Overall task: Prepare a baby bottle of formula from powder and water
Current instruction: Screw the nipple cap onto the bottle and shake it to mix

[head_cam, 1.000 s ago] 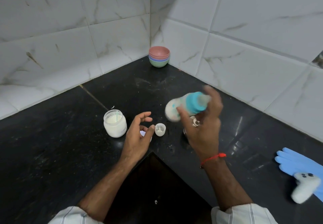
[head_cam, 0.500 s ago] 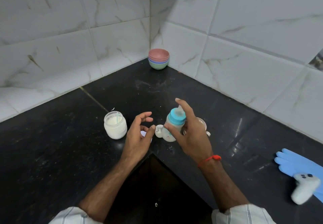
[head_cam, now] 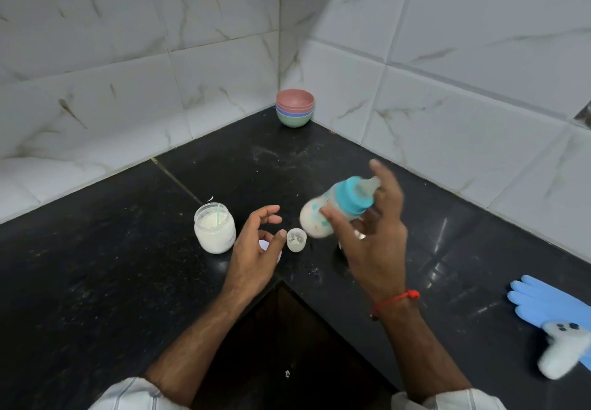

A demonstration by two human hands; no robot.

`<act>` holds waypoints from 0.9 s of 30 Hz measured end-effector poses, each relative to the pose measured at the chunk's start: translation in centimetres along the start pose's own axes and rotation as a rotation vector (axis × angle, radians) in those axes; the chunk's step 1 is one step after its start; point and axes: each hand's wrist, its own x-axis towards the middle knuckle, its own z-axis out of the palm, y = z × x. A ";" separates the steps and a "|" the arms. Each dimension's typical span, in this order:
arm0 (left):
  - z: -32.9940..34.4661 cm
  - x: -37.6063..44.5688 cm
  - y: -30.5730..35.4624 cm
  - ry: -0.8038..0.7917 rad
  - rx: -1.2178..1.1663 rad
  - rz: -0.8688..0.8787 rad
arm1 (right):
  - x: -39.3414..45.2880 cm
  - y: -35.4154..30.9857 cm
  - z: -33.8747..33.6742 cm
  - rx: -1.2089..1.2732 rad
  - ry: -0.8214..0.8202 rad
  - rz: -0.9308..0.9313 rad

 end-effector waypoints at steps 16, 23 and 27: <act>0.2 -0.1 -0.4 0.002 -0.003 -0.020 | 0.6 1.1 0.0 -0.117 -0.029 -0.072; 0.1 0.2 -0.2 -0.007 -0.008 -0.016 | -1.3 3.5 -0.1 0.078 -0.147 0.391; -0.1 0.3 -0.8 -0.004 0.004 -0.023 | -1.0 3.6 0.2 0.701 0.113 0.931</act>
